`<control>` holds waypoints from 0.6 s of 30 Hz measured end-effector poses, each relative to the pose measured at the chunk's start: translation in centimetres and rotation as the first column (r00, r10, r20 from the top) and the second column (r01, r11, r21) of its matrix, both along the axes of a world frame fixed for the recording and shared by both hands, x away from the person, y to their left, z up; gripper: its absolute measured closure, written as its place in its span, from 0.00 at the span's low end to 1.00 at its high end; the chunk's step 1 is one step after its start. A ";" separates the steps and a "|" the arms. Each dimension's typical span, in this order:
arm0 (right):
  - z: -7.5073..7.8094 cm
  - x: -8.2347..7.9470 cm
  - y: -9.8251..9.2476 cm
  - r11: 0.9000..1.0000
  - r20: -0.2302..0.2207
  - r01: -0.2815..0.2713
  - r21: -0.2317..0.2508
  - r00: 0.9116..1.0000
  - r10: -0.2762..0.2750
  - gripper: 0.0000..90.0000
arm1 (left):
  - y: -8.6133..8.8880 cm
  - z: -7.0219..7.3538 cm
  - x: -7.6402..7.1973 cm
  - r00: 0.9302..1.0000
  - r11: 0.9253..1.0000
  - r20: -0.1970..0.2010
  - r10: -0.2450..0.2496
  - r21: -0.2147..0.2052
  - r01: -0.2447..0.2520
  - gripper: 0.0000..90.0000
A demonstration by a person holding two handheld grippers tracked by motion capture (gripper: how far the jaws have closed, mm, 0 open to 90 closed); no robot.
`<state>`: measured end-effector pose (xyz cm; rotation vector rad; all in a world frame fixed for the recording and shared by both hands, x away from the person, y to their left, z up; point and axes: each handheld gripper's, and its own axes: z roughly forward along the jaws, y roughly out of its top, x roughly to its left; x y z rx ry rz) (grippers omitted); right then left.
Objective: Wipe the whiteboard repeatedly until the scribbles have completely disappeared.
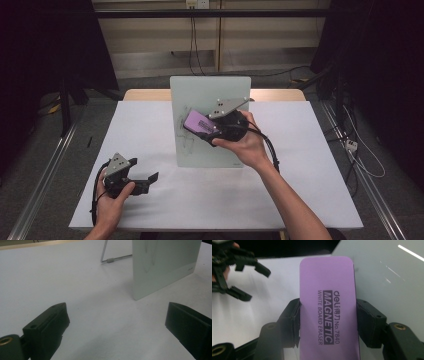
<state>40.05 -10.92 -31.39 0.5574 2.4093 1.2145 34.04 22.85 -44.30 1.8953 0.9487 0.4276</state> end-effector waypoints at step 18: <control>2.7 2.6 1.8 1.000 0.015 -0.007 0.012 1.000 0.006 0.47 | 0.1 -0.1 0.1 1.000 1.000 -0.006 -0.004 0.009 0.004 0.05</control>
